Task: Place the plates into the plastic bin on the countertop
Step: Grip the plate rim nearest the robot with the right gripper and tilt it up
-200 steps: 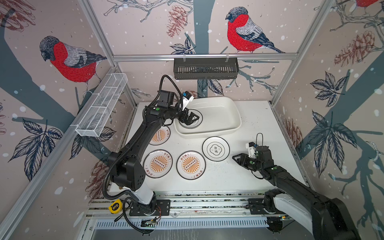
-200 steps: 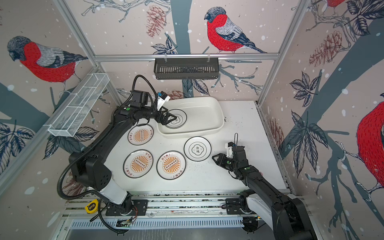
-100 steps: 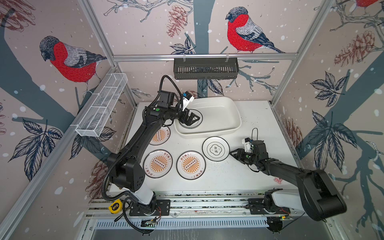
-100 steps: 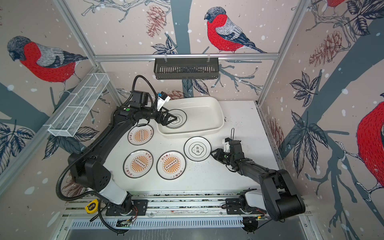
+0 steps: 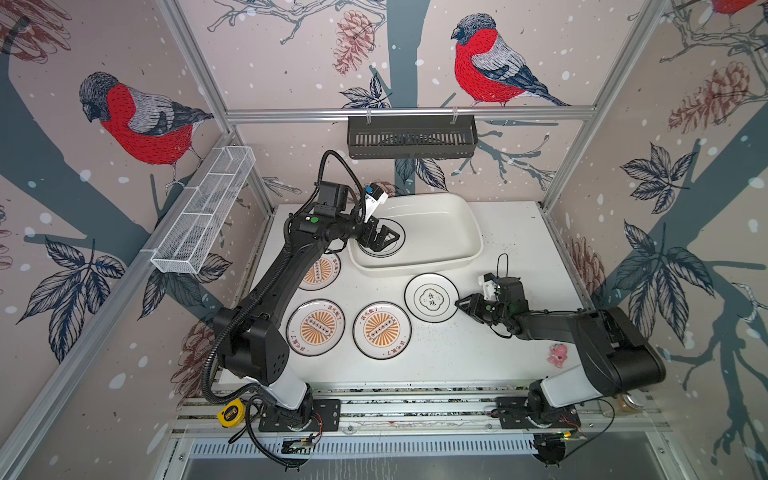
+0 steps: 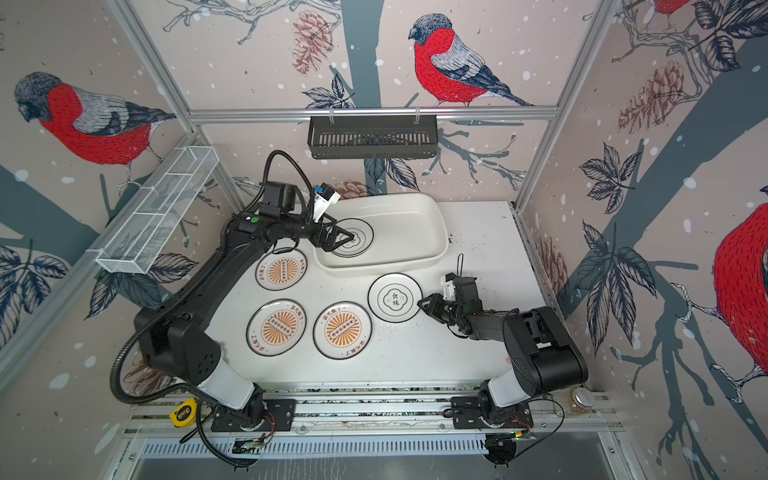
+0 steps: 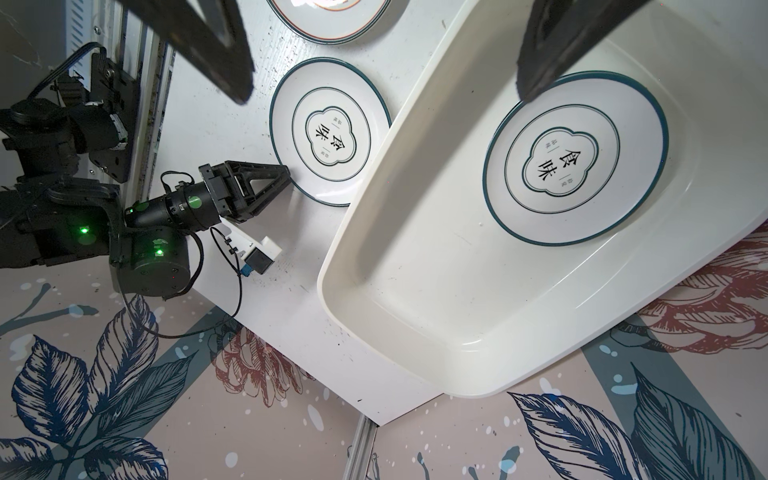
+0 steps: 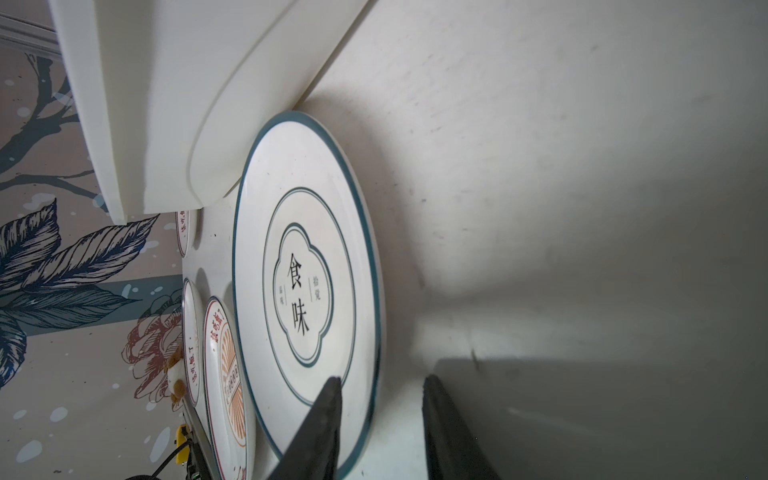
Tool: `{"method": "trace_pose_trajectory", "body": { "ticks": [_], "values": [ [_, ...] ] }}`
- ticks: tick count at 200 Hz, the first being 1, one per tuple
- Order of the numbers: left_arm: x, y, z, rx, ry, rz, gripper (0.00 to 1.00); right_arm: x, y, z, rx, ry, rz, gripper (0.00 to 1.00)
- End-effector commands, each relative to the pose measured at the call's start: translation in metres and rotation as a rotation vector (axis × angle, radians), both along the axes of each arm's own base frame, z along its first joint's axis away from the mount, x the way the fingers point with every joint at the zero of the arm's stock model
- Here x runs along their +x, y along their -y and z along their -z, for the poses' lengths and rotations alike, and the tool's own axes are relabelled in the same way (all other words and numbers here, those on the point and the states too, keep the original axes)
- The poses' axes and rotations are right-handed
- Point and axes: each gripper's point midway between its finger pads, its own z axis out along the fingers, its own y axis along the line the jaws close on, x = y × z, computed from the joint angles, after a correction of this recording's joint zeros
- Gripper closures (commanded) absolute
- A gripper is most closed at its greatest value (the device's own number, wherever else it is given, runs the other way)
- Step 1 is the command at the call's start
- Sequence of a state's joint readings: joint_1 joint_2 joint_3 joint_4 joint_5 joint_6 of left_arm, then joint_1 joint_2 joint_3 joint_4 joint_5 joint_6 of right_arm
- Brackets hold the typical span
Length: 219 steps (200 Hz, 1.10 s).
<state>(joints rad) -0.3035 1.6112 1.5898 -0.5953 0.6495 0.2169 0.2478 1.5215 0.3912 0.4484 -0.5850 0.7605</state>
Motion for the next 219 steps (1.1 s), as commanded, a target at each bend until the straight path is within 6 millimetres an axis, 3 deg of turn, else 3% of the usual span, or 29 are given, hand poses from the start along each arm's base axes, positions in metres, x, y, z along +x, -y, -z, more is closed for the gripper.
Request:
{"method": "trace_pose_trajectory", "body": {
  "ticks": [1, 130, 219],
  "values": [
    [-0.004, -0.001, -0.002, 0.008, 0.010, 0.014, 0.02, 0.006, -0.006, -0.003, 0.024, 0.013, -0.008, 0.65],
    [-0.009, -0.001, -0.004, 0.000, 0.018, 0.022, 0.02, 0.008, -0.003, 0.021, 0.000, -0.055, 0.025, 0.77],
    [-0.010, -0.001, -0.006, -0.002, 0.020, 0.020, 0.02, 0.006, -0.001, 0.020, 0.022, -0.050, 0.033, 0.87]
  ]
}}
